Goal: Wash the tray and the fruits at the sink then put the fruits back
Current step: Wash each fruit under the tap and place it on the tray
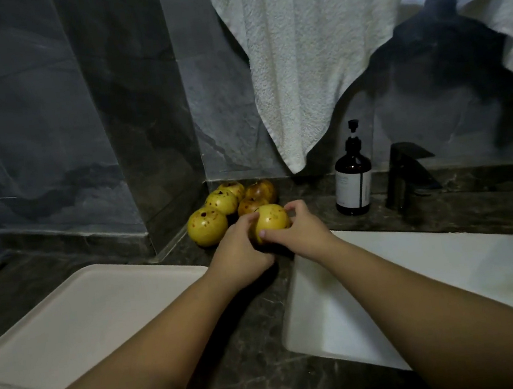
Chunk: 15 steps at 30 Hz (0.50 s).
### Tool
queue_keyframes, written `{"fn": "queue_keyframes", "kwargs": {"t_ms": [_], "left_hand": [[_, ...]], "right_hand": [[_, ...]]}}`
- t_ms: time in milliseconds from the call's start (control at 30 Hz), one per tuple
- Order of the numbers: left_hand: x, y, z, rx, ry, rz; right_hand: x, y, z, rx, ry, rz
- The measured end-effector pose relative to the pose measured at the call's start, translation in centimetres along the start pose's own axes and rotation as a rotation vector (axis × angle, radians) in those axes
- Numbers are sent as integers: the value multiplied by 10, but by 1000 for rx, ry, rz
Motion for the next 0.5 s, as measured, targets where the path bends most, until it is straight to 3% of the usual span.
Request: {"fn": "queue_keyframes", "kwargs": {"t_ms": [100,300,500], "left_hand": [[-1,2,2,14,34,1],[-11,11,23,174,338,32],[-75,24,73,473,765,-188]], "right_hand": [[-1,0,-1,-13,-2,34],[33,9,9,13,-162,85],[119,23,33,82,-146,135]]}}
Point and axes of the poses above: each hand's wrist, its own y-axis away from the middle knuckle, its own x-axis out of the back of the hand, z = x × y, the point moved 7 cm from there along -y, towards the middle knuckle, and after that the axes turned 12 degrees about z, right-handed, at the moved point
